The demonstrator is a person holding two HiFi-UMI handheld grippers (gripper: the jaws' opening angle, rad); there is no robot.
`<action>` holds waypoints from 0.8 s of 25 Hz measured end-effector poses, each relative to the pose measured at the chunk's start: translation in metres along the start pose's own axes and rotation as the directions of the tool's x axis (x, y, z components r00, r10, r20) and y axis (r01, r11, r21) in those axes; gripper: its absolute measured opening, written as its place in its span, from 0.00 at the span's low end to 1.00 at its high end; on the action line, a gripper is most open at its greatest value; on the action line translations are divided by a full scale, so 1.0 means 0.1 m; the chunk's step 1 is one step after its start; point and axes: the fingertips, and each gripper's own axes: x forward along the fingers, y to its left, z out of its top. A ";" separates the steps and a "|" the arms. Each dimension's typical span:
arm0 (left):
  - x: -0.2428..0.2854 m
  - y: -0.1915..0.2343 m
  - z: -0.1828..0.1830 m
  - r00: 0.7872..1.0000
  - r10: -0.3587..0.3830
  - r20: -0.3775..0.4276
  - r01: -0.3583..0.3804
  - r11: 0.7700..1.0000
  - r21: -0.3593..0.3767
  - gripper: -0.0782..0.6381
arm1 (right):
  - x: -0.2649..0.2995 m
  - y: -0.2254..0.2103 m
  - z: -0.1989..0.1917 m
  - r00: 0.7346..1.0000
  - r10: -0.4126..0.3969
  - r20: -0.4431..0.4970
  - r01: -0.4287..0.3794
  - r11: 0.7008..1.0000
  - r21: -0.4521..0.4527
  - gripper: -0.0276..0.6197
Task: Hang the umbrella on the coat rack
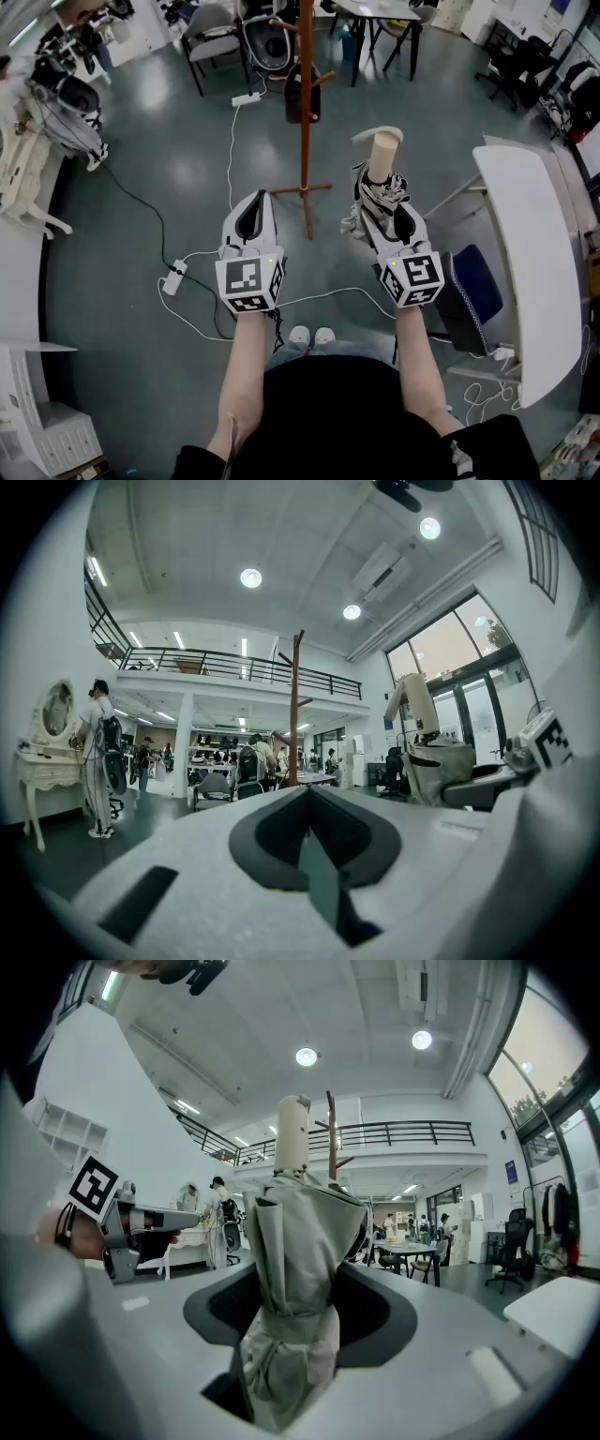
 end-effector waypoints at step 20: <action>-0.04 -0.03 -0.03 1.000 0.000 -0.015 0.000 1.000 -0.007 0.12 | -0.07 0.02 0.04 0.999 0.024 0.030 -0.025 0.999 0.041 0.42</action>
